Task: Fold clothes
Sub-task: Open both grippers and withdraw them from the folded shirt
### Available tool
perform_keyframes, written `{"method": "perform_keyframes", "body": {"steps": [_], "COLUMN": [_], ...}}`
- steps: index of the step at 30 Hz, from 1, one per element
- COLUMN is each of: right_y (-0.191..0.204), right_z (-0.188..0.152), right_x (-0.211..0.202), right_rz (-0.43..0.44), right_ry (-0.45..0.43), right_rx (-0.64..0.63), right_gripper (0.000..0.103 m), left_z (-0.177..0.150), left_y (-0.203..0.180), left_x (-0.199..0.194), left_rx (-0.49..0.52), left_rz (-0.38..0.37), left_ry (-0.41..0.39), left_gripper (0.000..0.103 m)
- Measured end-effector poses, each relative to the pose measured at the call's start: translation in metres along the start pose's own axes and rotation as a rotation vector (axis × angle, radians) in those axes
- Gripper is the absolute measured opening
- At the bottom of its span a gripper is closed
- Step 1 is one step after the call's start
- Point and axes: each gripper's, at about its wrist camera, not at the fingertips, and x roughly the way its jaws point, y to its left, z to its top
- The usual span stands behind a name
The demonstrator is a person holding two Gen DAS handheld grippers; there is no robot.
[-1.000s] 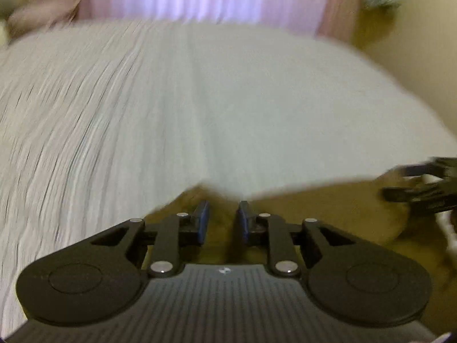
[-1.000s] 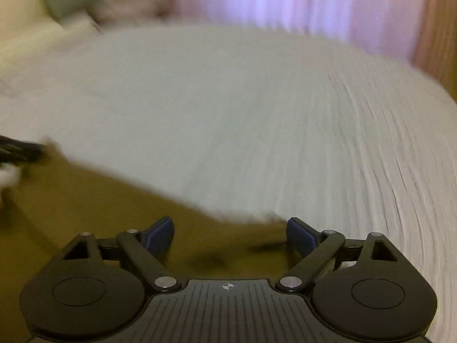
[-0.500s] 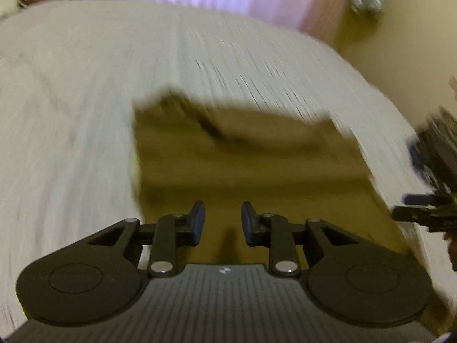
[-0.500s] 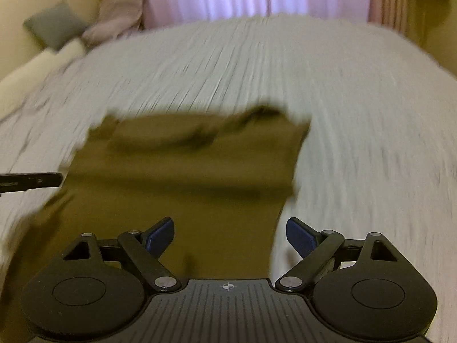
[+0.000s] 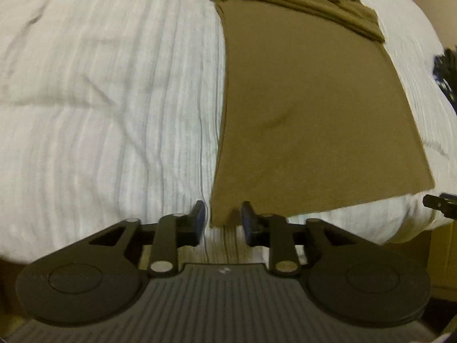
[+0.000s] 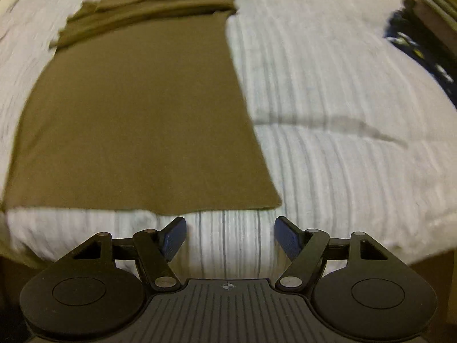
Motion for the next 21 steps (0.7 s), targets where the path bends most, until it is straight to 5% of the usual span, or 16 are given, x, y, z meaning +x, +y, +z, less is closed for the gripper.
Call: {"method": "perform_keyframes", "body": {"steps": [10,14,21], "right_y": [0.014,0.004,-0.016], "right_z": [0.062,0.051,-0.001], "right_x": [-0.109,-0.132,-0.154], "right_rz": [0.155,0.166,0.185], "right_ry": [-0.174,-0.197,-0.197], "right_rx": [0.051,0.043,0.009], "right_gripper": [0.073,0.073,0.073], "left_z": [0.021,0.016,-0.049], "left_y": [-0.072,-0.103,-0.147], "left_x": [-0.102,-0.134,-0.156], "left_rx": [-0.016,-0.008,-0.018], "left_rz": [0.037,0.068,0.1], "left_ry": [-0.227,-0.295,-0.289], "left_gripper": [0.04,0.042,0.044]}}
